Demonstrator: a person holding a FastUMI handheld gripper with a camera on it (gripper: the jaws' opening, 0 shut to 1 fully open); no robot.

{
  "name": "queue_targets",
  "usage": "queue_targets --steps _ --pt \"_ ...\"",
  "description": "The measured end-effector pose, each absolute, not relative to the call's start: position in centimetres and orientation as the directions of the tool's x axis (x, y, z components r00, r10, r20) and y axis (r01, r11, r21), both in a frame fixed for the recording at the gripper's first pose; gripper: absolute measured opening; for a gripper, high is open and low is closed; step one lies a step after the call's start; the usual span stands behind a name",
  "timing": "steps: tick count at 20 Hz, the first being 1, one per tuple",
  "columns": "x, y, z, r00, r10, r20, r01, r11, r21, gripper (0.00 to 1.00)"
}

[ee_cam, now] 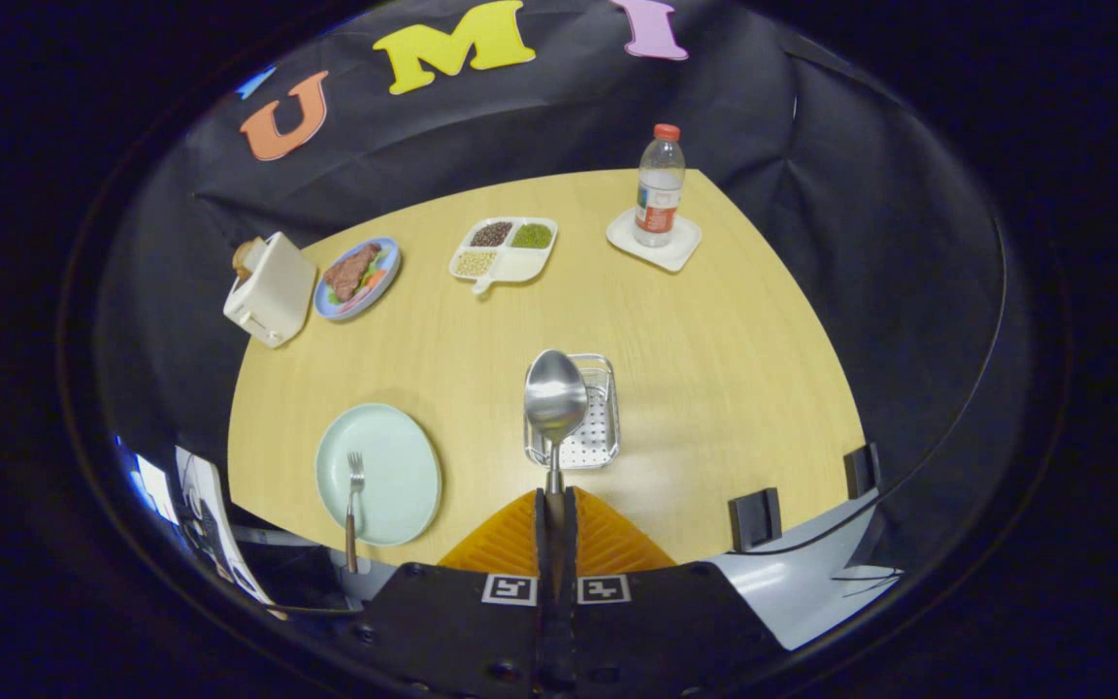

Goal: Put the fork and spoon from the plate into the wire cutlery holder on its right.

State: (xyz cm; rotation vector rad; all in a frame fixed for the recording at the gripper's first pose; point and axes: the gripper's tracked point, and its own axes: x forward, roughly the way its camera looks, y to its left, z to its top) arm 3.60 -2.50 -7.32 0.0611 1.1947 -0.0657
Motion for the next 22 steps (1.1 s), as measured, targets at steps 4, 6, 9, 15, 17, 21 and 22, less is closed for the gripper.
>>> queue_targets --steps 4,6,9,15,17,21,22 --pt "3.7 -3.0 -9.3 0.282 -0.025 -0.959 0.096 0.995 0.002 0.0" --pt "4.0 -3.0 -9.5 0.256 -0.019 -0.967 0.103 0.995 0.008 0.0" --pt "4.6 -3.3 -9.7 0.236 -0.02 -0.972 0.111 0.994 0.007 0.01" --pt "5.1 -3.0 -9.9 0.196 -0.006 -0.981 0.147 0.989 0.023 0.01" --pt "5.3 -3.1 -10.1 0.192 -0.009 -0.981 0.154 0.988 0.021 0.02" --pt "6.0 -3.0 -10.2 0.196 -0.01 -0.981 0.161 0.987 0.022 0.06" --pt "6.4 -2.9 -10.0 0.209 -0.003 -0.978 0.168 0.985 0.033 0.08"
